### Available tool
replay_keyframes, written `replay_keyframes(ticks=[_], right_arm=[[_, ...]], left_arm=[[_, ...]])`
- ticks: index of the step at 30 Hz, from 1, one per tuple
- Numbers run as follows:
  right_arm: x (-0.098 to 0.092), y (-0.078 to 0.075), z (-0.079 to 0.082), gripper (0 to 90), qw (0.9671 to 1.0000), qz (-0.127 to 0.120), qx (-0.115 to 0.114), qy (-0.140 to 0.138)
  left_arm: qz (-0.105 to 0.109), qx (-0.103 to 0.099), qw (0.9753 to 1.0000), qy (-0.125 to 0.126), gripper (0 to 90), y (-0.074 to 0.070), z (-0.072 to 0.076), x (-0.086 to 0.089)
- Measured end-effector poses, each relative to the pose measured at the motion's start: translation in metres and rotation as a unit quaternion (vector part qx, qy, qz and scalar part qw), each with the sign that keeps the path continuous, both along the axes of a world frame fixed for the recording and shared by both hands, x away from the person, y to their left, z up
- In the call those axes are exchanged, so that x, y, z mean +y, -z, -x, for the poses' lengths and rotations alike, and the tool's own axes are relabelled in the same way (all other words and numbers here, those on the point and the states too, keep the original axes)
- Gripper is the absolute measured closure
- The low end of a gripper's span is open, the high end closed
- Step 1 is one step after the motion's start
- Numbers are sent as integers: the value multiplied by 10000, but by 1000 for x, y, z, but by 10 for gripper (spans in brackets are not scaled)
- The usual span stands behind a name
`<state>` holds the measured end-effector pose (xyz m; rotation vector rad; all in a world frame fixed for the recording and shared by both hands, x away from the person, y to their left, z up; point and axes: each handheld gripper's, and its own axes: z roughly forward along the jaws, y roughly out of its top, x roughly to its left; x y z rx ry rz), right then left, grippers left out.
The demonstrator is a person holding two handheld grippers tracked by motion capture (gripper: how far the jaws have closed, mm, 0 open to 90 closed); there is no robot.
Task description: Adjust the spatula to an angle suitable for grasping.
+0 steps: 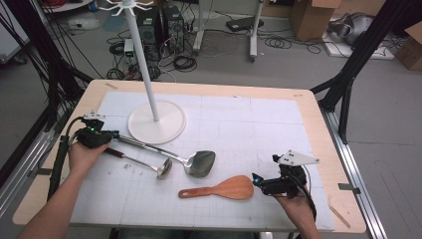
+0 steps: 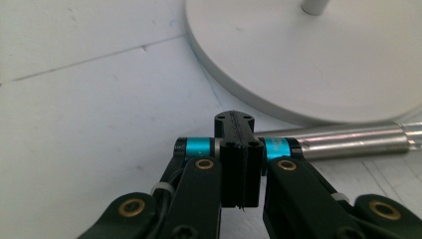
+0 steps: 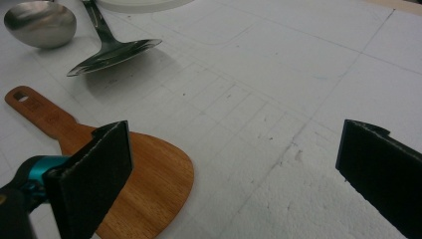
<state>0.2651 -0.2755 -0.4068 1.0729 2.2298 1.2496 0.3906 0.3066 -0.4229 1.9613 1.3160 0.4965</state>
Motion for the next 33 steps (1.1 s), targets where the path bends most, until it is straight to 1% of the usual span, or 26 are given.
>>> replay_keyframes(ticks=[1, 2, 3, 4, 6, 9, 12, 15, 18, 19, 20, 21, 22, 23, 24, 25, 27, 31, 32, 33], right_arm=[[0, 0, 0, 4, 10000, -4, -7, -10], [0, 0, 0, 4, 10000, -4, -7, -10], [-1, 0, 0, 4, 10000, 2, -12, -21], [-1, 0, 0, 4, 10000, 2, -12, -21], [-1, 1, 0, 4, 10000, 4, 22, -1], [-1, 1, -1, 4, 10000, 10, 31, -4], [-1, 2, -1, 3, 10000, 8, 36, -3], [0, 2, -1, 4, 10000, 19, 53, -4], [0, 2, -1, 4, 10000, 25, 74, -11], [0, 2, -1, 4, 10000, 28, 69, -13], [0, 2, -1, 4, 10000, 23, 55, 5], [0, 2, -1, 4, 10000, 23, 55, 5], [0, 2, -1, 4, 10000, -2, 53, 15], [0, 2, -1, 4, 10000, -2, 53, 15], [0, 2, -1, 4, 10000, -4, 65, 18], [0, 2, -1, 4, 10000, -9, 61, 15], [0, 2, -1, 4, 10000, 15, 28, -15], [0, 2, 0, 4, 10000, 6, 35, -2], [0, 2, 0, 4, 10000, 6, 35, -2], [-1, 2, -1, 4, 10000, -2, 28, -2]], left_arm=[[-93, 54, 9999, -115, 896, 3, -3, 5], [-93, 54, 9999, -115, 895, 3, -3, 5], [-198, 112, 9994, -244, 896, 5, -6, 13], [-198, 112, 9994, -244, 895, 5, -6, 13], [-210, 142, 9991, -351, 896, 7, -9, 22], [-232, 158, 9987, -418, 895, 9, -11, 27], [-212, 184, 9988, -412, 896, 11, -13, 29], [-50, 192, 9992, -361, 895, 14, -15, 27], [15, 162, 9993, -336, 896, 16, -17, 24], [24, 180, 9993, -333, 895, 16, -18, 25], [85, 170, 9993, -322, 895, 17, -18, 26], [85, 170, 9993, -322, 896, 17, -18, 26], [116, 197, 9994, -246, 896, 17, -17, 26], [116, 197, 9994, -246, 896, 17, -17, 26], [83, 213, 9996, -157, 896, 16, -17, 25], [96, 207, 9997, -69, 896, 16, -17, 23], [75, 192, 9998, -84, 896, 16, -16, 21], [43, 249, 9997, 49, 896, 15, -15, 23], [43, 249, 9997, 49, 896, 15, -15, 23], [9, 268, 9996, 110, 896, 14, -14, 23]])
